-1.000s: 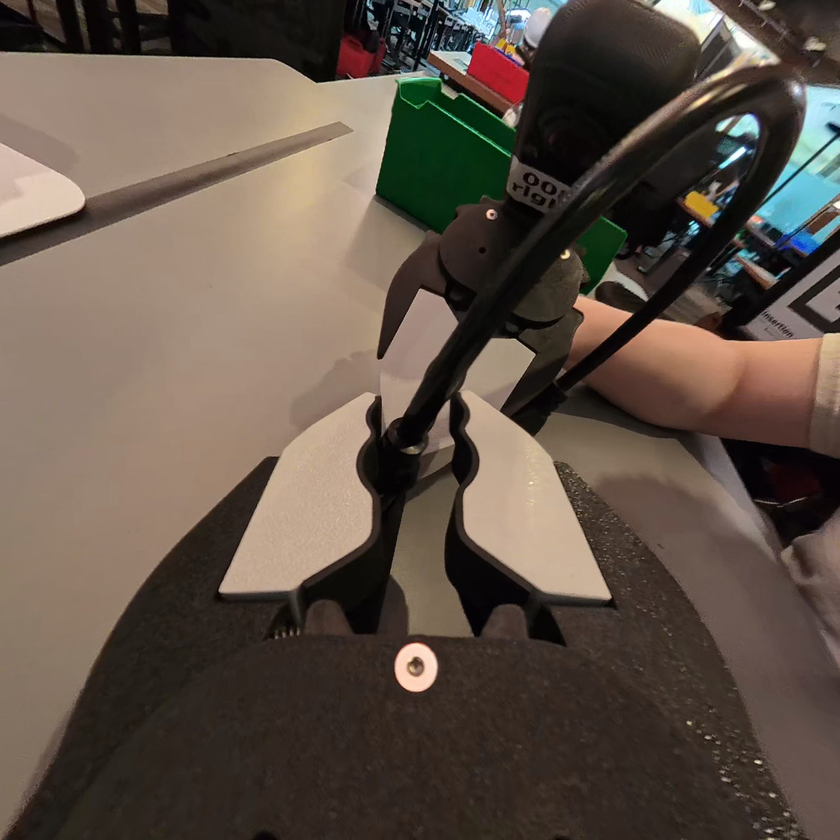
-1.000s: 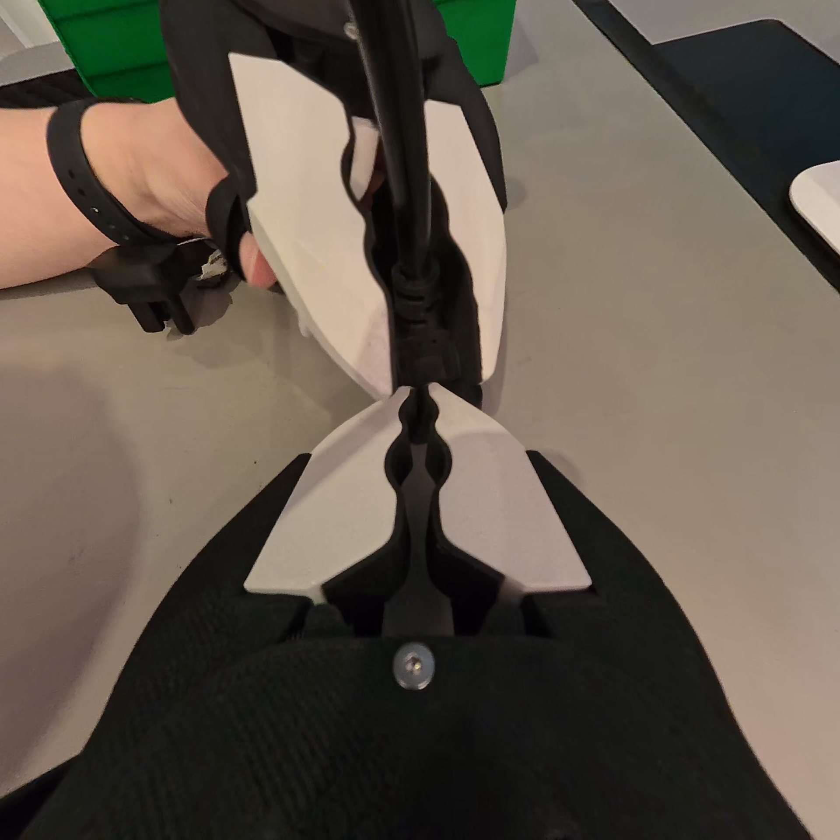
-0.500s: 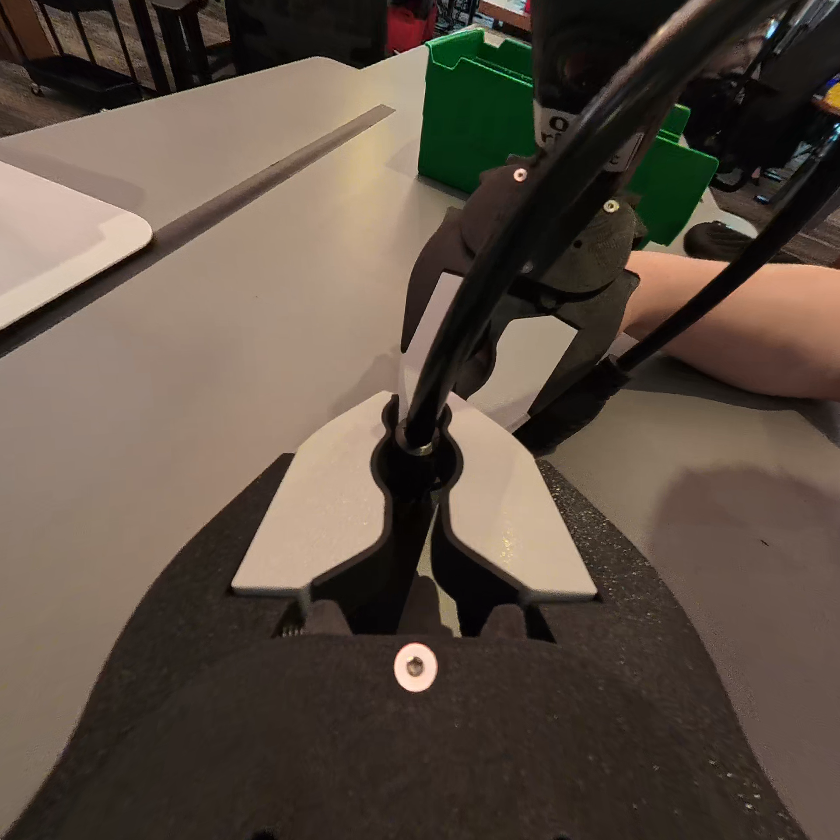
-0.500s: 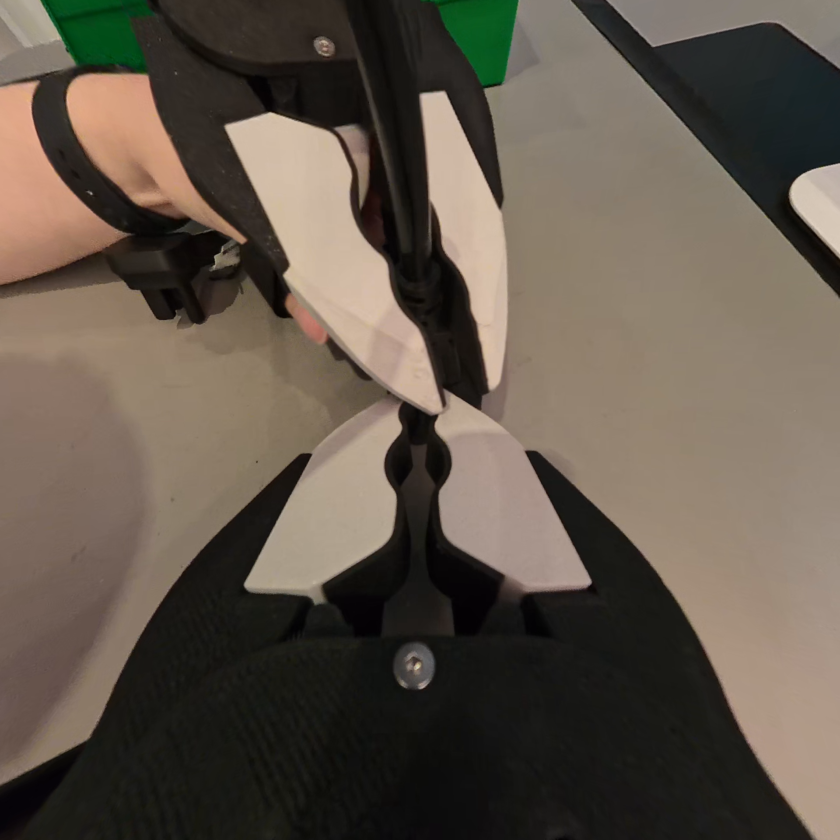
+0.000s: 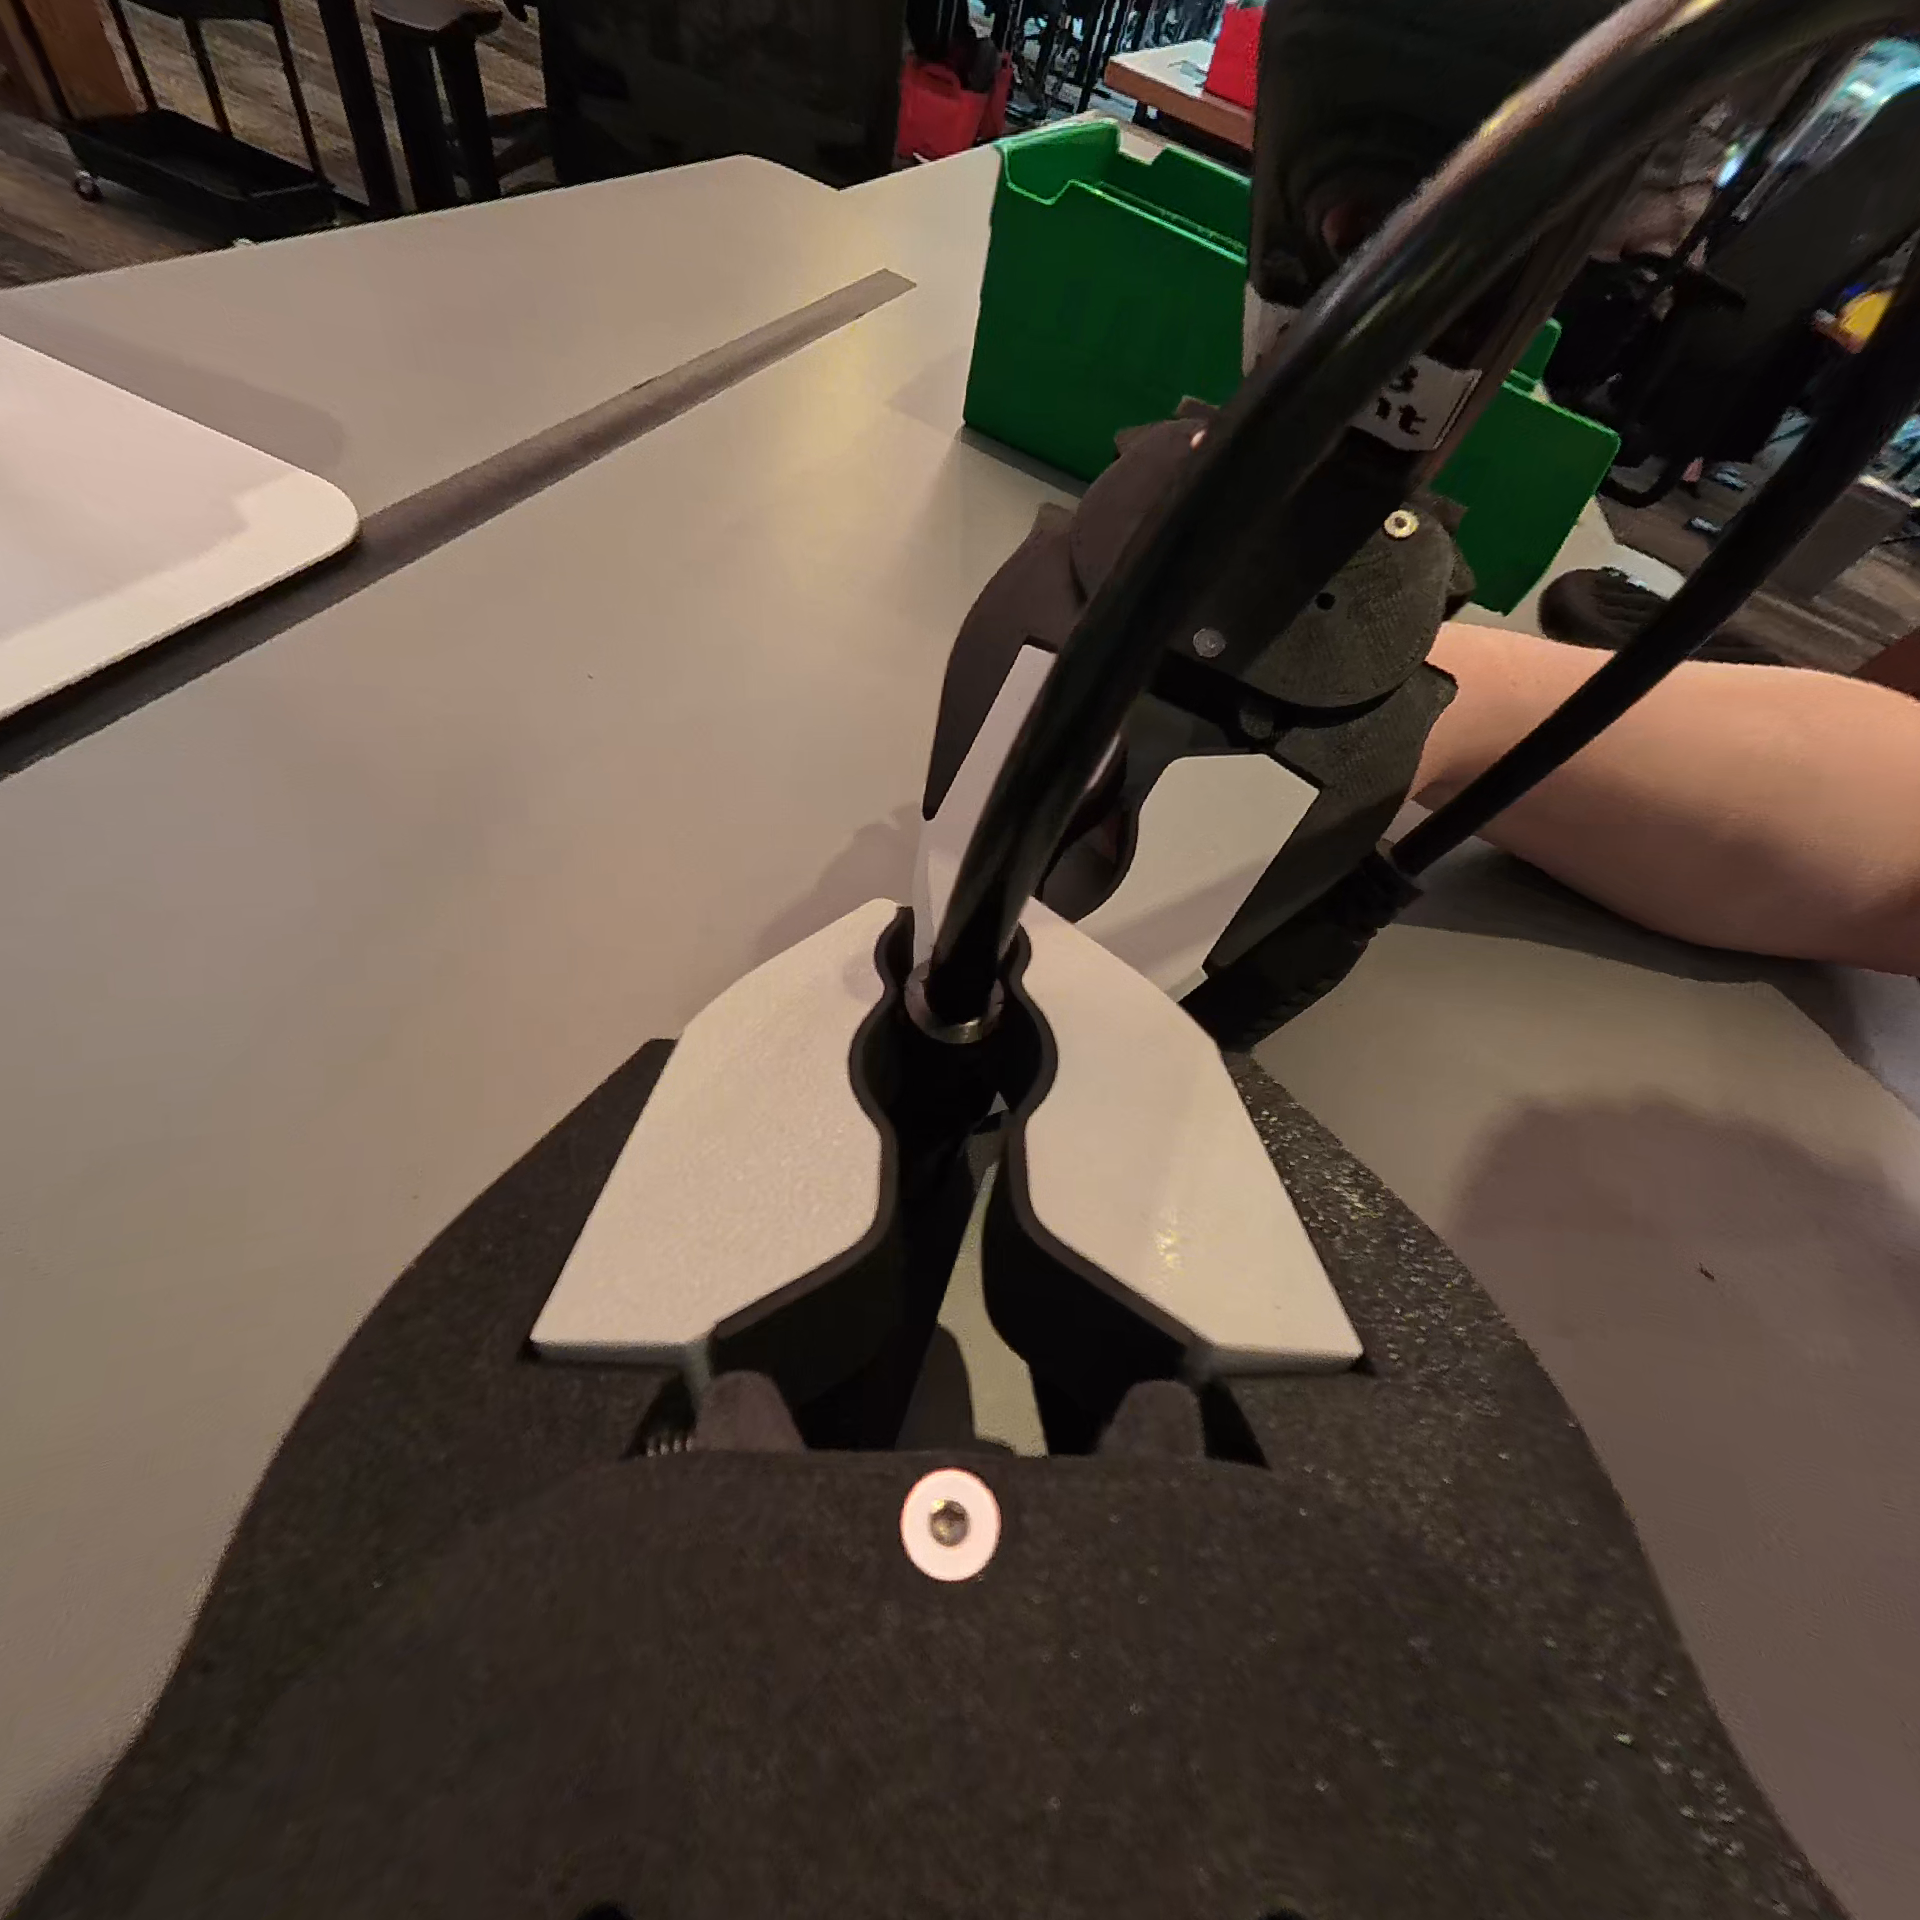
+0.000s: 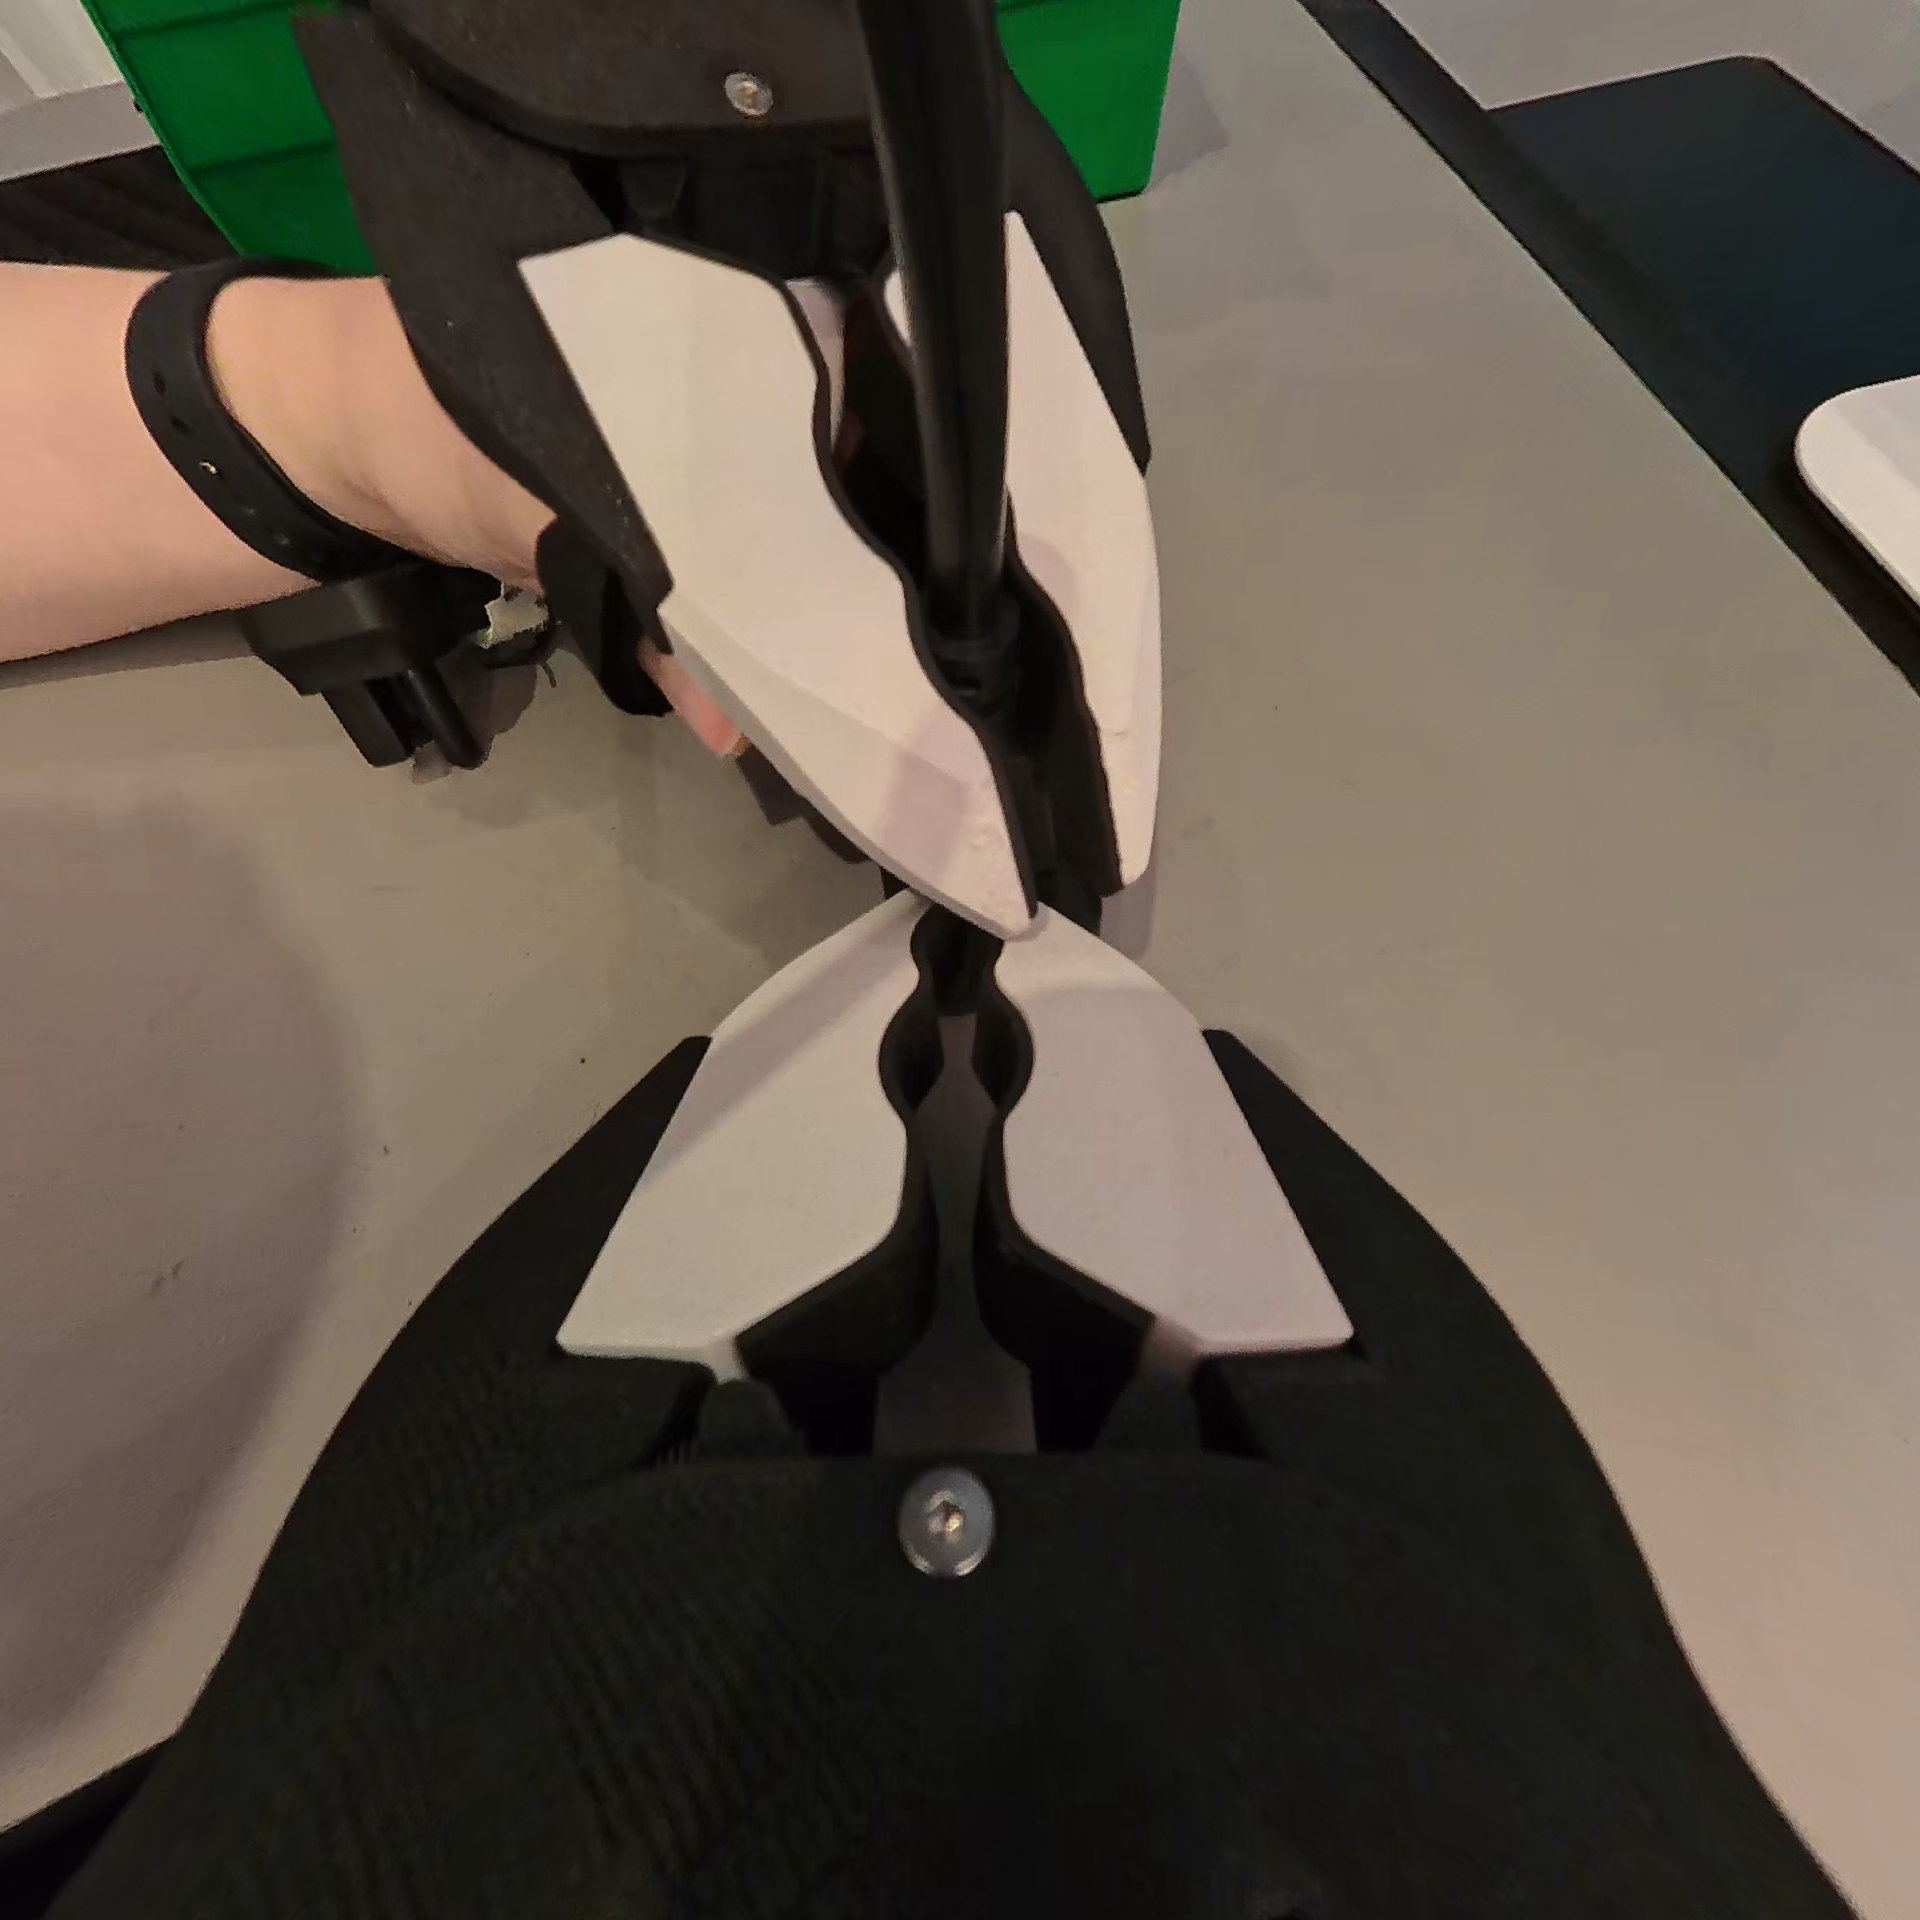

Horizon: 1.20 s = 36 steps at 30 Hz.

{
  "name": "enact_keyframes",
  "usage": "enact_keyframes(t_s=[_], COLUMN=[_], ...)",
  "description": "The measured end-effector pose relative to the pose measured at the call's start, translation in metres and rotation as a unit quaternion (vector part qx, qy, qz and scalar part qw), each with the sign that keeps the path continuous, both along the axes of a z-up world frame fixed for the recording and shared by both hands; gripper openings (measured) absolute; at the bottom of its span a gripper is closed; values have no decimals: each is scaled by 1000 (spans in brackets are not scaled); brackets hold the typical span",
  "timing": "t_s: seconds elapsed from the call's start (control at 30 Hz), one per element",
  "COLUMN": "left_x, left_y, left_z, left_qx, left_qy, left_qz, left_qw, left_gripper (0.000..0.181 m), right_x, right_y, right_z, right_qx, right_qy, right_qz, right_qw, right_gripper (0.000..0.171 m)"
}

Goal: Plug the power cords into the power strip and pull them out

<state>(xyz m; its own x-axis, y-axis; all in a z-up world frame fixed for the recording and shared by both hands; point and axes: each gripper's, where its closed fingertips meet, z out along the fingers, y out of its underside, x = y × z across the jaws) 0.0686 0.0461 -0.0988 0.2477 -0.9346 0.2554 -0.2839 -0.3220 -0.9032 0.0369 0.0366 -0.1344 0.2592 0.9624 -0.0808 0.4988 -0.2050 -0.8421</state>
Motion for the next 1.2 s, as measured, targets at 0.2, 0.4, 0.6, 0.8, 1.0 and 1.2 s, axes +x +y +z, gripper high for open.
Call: enact_keyframes(t_s=[0.2,0.4,0.6,0.8,1.0,1.2], left_x=[1,1,0,-3,-6,-6], left_y=[-2,1,-1,2,2,-3], left_z=[4,5,8,19,26,27], left_qx=[-41,-25,4,-26,-28,-2], left_qy=[-25,-23,-23,-78,-108,-103], left_qz=[-8,12,15,10,11,8], left_qw=[999,999,1000,997,994,995], left_gripper=[15,13,11,7,2,2], right_x=[0,0,0,-1,-2,-2], right_y=[0,0,0,1,2,1], right_z=[0,0,0,0,0,0], right_qx=[5,4,1,5,2,-1], right_qy=[-1,-1,1,-1,-1,3], right_qz=[-2,-4,-2,-5,-8,-6], right_qw=[1000,1000,1000,1000,1000,1000], right_gripper=[7,6,7,7,7,7])
